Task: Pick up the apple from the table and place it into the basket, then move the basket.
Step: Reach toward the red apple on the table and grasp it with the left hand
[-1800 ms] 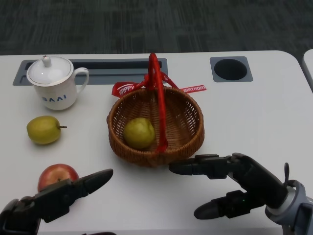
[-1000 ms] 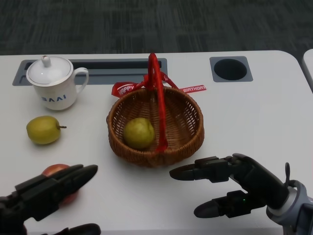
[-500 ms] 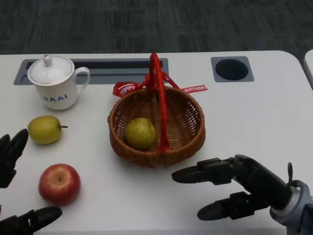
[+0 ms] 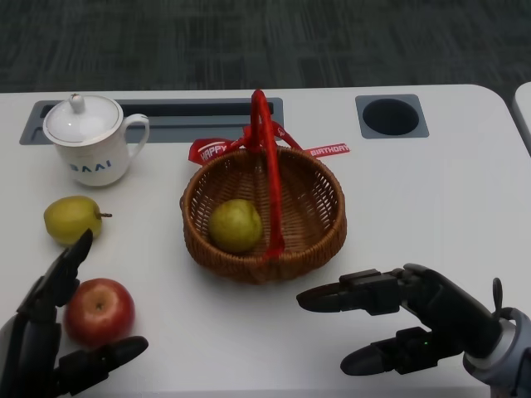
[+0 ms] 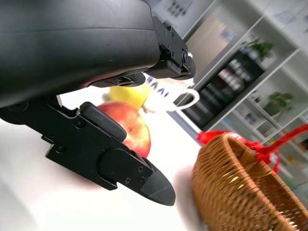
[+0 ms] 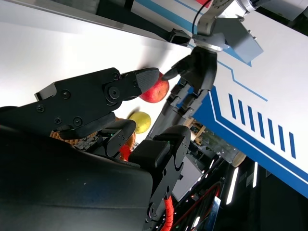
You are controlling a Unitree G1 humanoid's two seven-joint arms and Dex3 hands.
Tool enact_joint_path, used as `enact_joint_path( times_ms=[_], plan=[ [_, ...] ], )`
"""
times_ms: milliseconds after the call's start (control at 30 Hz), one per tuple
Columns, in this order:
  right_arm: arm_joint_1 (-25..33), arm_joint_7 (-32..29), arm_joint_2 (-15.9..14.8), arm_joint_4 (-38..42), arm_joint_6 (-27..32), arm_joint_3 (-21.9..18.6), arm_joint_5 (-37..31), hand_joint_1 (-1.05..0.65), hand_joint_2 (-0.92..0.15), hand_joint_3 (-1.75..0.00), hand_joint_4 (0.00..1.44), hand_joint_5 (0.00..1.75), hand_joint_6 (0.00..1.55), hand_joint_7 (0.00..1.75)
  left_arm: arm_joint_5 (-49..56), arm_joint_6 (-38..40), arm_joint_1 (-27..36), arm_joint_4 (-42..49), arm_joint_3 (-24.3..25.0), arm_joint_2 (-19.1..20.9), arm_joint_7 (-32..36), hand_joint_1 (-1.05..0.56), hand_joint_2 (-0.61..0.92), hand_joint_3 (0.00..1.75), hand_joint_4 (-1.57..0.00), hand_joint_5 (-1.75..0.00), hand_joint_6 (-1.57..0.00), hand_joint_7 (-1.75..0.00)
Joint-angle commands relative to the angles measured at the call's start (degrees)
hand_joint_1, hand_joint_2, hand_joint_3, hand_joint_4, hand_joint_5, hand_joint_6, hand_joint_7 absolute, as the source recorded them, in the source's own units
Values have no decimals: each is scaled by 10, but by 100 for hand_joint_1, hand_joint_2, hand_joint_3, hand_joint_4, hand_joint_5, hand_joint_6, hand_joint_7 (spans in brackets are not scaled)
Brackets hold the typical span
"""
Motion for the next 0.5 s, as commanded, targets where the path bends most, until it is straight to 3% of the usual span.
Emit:
enact_joint_path(
  times_ms=[33,200,500],
  plan=[
    [1,8,-5,-7,1,-2,15,-41,-84,0,72,1,66,1,-19,-5,-35,78,-14,16,6,-76,74,1,-18,-1,-24,-1],
    [1,13,-7,-14,2,-3,18,-41,-84,0,74,1,67,1,-35,-7,-82,181,-31,15,16,-70,71,0,-24,-2,-29,-1],
    [4,38,-9,-29,10,-2,44,-40,-84,0,76,1,69,1,-43,5,-107,259,-60,9,71,-60,71,0,-34,-4,-39,-2]
  ],
)
